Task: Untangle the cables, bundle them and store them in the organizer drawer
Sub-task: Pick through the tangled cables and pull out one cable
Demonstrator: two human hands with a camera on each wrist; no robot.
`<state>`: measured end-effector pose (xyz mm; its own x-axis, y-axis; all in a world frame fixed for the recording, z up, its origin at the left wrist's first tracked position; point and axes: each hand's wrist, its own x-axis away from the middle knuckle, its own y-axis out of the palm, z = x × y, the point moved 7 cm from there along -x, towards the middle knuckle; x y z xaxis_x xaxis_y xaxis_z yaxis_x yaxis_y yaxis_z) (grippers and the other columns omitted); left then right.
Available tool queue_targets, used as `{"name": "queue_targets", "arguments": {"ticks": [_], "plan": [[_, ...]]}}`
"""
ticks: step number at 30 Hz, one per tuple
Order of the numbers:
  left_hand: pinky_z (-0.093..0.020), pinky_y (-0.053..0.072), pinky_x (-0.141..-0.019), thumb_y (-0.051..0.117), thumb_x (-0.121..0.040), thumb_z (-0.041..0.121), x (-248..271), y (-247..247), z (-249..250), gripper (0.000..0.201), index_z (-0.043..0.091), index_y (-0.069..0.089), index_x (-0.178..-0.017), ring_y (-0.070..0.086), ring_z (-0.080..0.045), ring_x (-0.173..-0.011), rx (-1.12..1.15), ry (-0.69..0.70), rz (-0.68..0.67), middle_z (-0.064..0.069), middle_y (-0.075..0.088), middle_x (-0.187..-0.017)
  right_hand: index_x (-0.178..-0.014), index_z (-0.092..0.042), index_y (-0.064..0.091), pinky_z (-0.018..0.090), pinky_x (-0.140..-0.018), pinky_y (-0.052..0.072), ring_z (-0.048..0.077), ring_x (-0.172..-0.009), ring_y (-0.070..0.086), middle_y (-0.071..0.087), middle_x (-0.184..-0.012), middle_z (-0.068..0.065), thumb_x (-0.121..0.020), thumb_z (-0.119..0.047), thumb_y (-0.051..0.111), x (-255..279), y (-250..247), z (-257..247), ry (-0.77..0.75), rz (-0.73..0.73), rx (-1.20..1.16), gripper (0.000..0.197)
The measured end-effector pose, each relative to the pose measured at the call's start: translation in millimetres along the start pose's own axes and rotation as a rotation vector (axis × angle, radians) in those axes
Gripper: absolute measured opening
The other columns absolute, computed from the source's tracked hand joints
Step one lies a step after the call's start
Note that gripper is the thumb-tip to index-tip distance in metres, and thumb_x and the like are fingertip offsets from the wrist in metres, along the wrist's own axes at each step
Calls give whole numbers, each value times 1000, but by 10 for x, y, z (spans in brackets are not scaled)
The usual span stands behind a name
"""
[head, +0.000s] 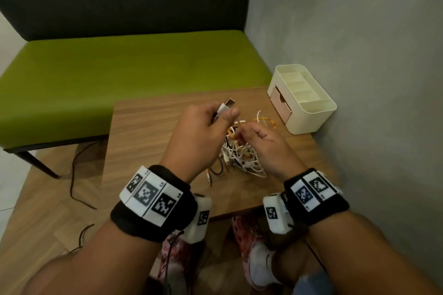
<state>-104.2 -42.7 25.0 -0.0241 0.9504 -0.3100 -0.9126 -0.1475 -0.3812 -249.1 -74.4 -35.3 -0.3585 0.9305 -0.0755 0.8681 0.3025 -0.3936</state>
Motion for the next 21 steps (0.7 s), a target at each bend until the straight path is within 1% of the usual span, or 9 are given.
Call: {"name": "queue_targets", "arguments": {"ticks": [2,4,8,11,13,14,17,19,21], "plan": [[-24,31,-46,58,-97,31,-37,-115,32,30,19,62,-70,42,-1,-49,42,-4,65,9,55,-54,-85,-34,64,29,-75,46,0,-79,59,65,-80,-20,-100,-45,45,-47,-51,108,66,-2,75,27],[-23,30,-49,57,-98,30,-70,-243,-45,32,20,60,-68,38,0,-48,47,-50,115,14,49,-51,-85,-35,64,29,-70,46,8,-77,59,66,-83,-15,-100,-45,47,-81,-191,186,125,57,85,25],[-38,37,-56,59,-96,30,-108,-223,-221,28,16,62,-73,44,-13,-56,-191,-75,51,-3,54,-62,-83,-33,67,25,-73,47,13,-81,60,65,-86,-6,-97,-34,59,-147,-311,52,9,152,125,16],[-33,34,-62,59,-96,29,-118,-100,-122,19,14,68,-88,50,-15,-71,-317,24,35,-1,59,-83,-74,-39,59,9,-64,36,-1,-73,51,54,-80,-9,-96,-25,63,-171,-153,-169,-133,72,255,26],[-29,41,-74,58,-97,29,-145,-13,-54,20,16,71,-104,57,-15,-90,-395,76,12,0,64,-105,-79,-35,62,9,-63,34,-4,-73,50,50,-80,-12,-95,-24,63,-198,-89,-212,-158,37,310,20],[-32,47,-77,56,-98,30,-165,42,-66,21,17,70,-105,61,-19,-93,-427,58,-32,-1,67,-106,-84,-28,67,11,-63,35,-2,-73,50,50,-81,-11,-96,-24,62,-211,-77,-233,-165,31,310,13],[-44,52,-66,48,-101,36,-172,168,-150,28,16,65,-90,64,-25,-70,-453,-68,-167,-2,66,-76,-91,-17,69,11,-60,35,2,-71,47,49,-80,-10,-94,-21,64,-214,-150,-344,-230,127,321,8],[-43,50,-61,46,-102,37,-178,172,-101,32,15,61,-85,60,-27,-64,-464,-52,-154,-3,61,-68,-88,-24,65,12,-59,37,1,-65,47,50,-74,-13,-94,-22,66,-158,-249,-400,-236,202,212,6],[-37,44,-55,47,-102,34,-180,133,26,29,20,57,-78,57,-18,-58,-378,8,-109,2,56,-63,-89,-28,60,20,-61,42,1,-65,48,53,-73,-13,-96,-29,62,-104,-263,-365,-187,199,43,8]]}}
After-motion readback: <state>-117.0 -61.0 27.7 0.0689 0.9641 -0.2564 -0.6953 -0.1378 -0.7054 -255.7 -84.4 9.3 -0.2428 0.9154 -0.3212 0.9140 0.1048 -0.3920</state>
